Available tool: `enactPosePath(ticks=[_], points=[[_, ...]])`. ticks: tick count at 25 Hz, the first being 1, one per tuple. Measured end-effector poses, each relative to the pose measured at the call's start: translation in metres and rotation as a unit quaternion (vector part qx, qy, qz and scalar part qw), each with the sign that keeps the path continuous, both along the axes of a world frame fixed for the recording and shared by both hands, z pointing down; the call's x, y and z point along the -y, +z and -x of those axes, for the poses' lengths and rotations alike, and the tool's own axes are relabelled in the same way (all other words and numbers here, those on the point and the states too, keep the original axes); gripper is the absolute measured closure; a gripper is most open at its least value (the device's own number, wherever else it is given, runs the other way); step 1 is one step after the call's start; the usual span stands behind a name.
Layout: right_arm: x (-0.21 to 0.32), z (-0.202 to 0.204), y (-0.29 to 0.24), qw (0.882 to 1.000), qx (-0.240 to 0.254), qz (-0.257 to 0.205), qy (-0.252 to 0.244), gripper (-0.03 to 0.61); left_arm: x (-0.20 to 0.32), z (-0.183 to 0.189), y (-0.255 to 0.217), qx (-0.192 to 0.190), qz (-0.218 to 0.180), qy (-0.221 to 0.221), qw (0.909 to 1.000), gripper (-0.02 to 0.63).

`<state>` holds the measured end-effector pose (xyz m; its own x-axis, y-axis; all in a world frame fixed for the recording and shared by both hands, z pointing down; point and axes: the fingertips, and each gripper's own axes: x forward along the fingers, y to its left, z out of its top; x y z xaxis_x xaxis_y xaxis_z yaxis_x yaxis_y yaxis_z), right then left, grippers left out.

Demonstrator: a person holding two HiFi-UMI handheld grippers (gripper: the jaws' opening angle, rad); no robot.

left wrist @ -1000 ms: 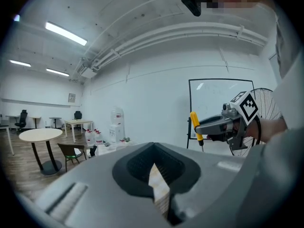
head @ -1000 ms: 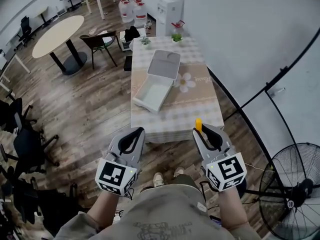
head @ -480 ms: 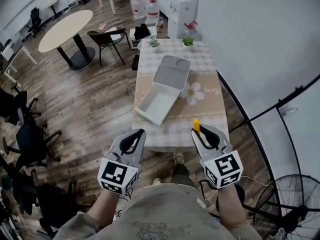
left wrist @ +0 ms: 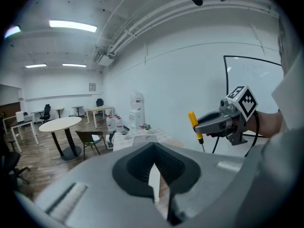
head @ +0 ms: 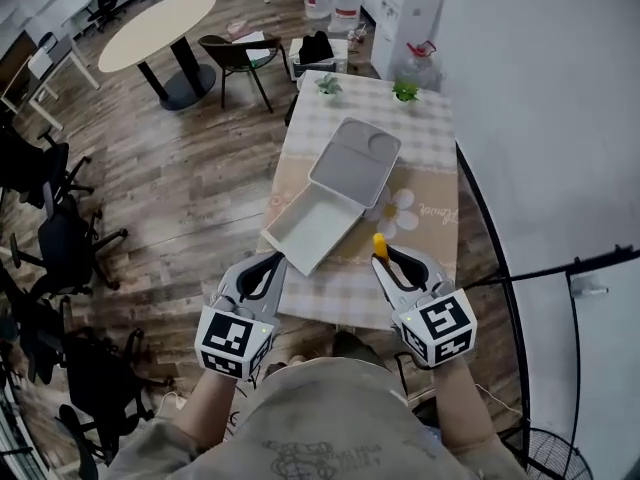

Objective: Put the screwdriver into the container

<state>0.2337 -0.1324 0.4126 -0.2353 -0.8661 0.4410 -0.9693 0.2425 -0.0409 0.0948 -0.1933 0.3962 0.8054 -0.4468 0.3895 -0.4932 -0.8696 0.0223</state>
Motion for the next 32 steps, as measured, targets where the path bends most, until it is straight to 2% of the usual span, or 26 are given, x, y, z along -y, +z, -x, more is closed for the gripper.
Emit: enactPosePath(ticks=[8,15,21,27,32], points=[[0.054,-0.028,0.029,0.994,-0.028,0.038,-0.097,0.474,0.035,-0.022,0.017,0.025,0.021,-0.071,0.9969,0.614],[0.082,-0.021,0.044,0.985,-0.044,0.061,-0.156,0.474,0.049,-0.013,0.03,0.035,0.038,-0.12,0.9914,0.614],[0.099,-0.007,0.067,0.976,-0.07,0.098,-0.181,0.474,0.061,0.002,0.044,0.047,0.051,-0.134,0.9885,0.614],[0.119,0.021,0.096,0.957,-0.131,0.136,-0.22,0.474,0.072,0.024,0.061,0.059,0.068,-0.137,0.9864,0.614],[0.138,0.051,0.134,0.933,-0.193,0.173,-0.249,0.474,0.082,0.045,0.083,0.062,0.093,-0.15,0.9823,0.614]])
